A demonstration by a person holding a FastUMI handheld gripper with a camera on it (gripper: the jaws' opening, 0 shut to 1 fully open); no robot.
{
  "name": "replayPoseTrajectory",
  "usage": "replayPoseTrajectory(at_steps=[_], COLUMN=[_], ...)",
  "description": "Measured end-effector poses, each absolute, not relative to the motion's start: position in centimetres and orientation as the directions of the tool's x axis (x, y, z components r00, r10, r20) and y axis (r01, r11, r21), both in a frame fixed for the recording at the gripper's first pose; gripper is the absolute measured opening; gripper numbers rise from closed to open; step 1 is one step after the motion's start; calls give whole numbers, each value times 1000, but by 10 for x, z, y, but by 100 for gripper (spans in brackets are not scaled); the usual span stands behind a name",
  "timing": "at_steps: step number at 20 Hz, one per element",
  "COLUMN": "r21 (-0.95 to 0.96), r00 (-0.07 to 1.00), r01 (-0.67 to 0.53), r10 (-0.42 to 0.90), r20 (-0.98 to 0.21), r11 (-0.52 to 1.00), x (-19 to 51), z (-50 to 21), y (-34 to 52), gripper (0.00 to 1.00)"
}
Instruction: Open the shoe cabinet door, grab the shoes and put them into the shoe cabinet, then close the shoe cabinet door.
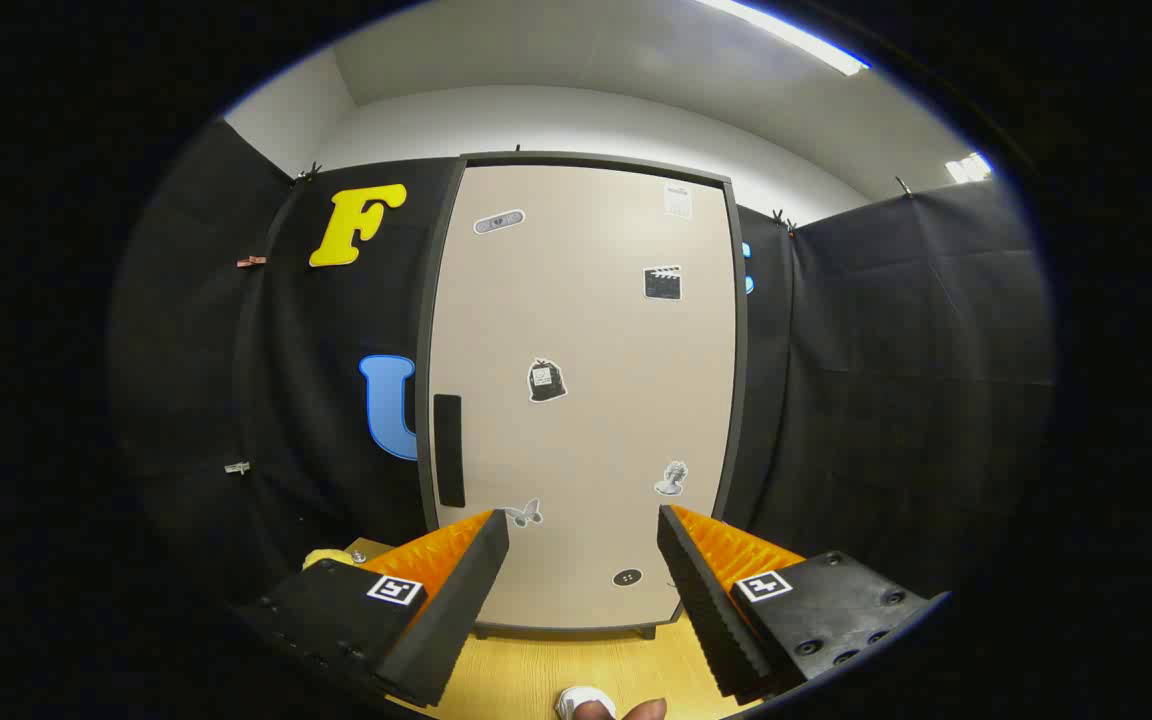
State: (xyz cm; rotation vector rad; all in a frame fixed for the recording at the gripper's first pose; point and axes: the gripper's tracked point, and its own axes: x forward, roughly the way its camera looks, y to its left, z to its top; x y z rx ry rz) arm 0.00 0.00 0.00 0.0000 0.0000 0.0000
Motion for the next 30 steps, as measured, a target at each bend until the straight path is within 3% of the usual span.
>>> replayPoseTrajectory(at_steps=[20,30], r21=[9,35], r00=[1000,998], r01=[-2,-53], r10=[2,53], r20=[2,20], r11=[1000,998], x=[-5,21], z=[7,18], y=[12,62], gripper=[97,97])
